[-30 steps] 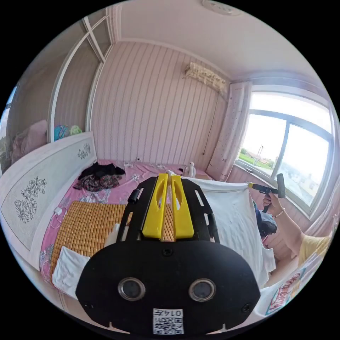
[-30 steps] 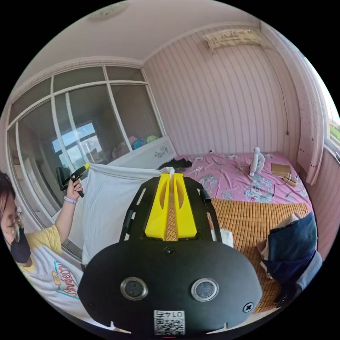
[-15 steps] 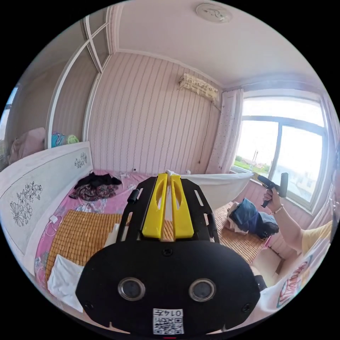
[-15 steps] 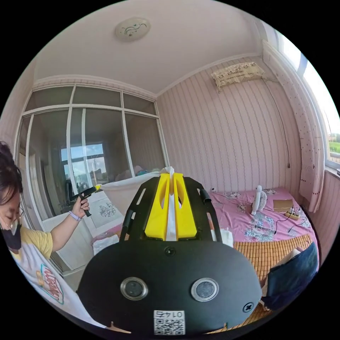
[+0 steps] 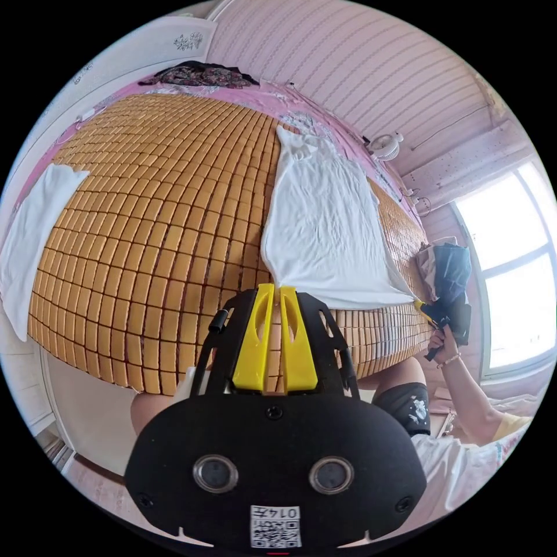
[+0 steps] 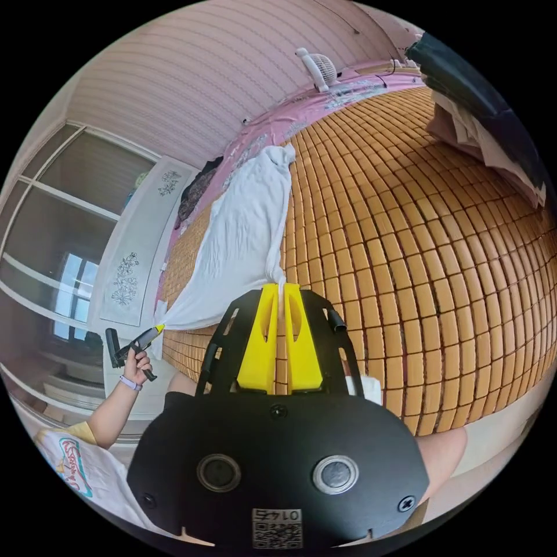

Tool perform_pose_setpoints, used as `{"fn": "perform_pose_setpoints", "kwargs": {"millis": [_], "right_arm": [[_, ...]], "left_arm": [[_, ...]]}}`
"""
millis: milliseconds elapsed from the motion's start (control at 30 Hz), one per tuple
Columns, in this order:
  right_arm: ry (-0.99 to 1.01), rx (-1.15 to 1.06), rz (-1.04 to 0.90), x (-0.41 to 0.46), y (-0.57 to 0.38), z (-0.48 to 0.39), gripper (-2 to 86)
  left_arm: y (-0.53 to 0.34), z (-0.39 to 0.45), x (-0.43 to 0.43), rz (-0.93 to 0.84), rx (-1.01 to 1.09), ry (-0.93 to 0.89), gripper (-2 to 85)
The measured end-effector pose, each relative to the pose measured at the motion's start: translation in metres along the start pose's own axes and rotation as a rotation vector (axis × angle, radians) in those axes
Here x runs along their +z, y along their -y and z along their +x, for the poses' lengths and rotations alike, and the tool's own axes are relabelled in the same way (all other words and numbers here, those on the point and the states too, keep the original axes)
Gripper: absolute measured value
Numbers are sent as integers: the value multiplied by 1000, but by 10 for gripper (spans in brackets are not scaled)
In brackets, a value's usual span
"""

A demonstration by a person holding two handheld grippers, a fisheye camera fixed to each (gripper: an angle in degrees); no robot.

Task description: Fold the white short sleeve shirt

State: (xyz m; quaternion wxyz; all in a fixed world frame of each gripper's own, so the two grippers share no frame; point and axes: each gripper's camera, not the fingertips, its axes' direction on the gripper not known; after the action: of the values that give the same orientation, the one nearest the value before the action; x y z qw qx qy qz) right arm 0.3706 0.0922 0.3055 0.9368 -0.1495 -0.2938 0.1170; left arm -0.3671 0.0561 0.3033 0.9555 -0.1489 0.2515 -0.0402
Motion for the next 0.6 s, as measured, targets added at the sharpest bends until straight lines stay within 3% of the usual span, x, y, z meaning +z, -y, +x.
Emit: {"fn": "perform_pose_setpoints", "kwargs": {"millis": [267,600], "right_arm": [[-100,-139,-171,23,-15,-9,7],[-180,-232,-361,60,-38,-37,6]], "left_arm": [[-23,4,28,-175,151,48,-9],[-46,-14,38,-251,101,-40,-1]]}}
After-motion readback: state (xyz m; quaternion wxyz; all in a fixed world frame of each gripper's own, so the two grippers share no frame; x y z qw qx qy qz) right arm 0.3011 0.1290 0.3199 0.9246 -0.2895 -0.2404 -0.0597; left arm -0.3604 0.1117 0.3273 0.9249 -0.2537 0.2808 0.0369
